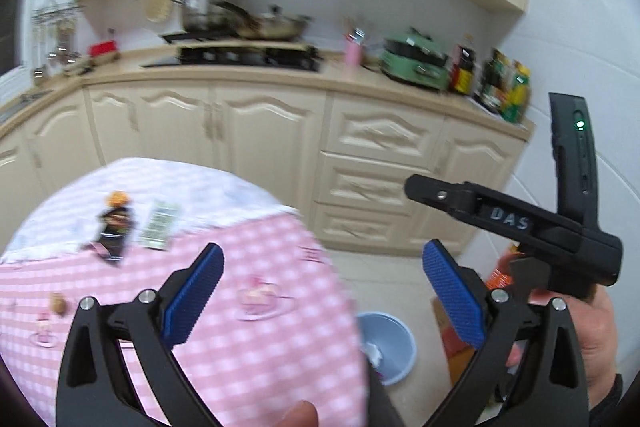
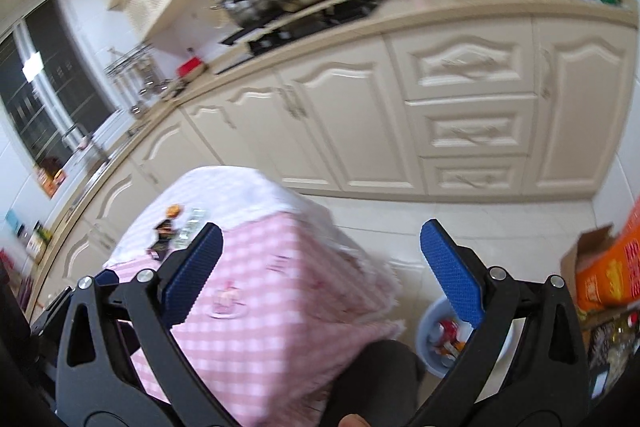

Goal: Collect trash
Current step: 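Return both grippers to the table, then grasp the cookie with the left gripper while the right grasps the barcode wrapper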

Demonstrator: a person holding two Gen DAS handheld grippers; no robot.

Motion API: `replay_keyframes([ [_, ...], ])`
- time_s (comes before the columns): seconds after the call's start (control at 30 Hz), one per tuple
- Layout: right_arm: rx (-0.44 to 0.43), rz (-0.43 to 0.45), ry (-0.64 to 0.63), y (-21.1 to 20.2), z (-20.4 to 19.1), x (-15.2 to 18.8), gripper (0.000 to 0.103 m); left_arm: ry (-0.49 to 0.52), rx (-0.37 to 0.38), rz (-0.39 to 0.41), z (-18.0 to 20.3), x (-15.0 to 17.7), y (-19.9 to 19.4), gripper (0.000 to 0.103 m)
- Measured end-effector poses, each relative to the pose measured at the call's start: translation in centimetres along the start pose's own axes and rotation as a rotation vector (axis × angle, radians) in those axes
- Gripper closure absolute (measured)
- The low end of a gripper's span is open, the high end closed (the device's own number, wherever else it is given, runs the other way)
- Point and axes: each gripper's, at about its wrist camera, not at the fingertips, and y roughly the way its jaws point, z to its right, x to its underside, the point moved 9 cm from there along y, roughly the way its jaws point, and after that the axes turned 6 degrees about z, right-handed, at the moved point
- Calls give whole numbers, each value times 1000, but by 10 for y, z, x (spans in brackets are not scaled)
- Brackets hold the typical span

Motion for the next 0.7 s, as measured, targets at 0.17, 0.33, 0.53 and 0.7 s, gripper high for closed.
replay_keyframes([
  [0.17,-71,-5,-64,15,-61,-1,6,-28,-119,46,-68,-5,-34,6],
  [0.33,-121,-32,-148,36,-120,6,6,-89,-209,62,-137,-1,-60,6],
  [0.53,-148,-63,-224,60,-171,21,6,-145,-322,41,-217,17,-75,6],
  [0.7,-141,-114,-257,84,-191,37,6,-124,-367,-5,-252,35,-66,6],
])
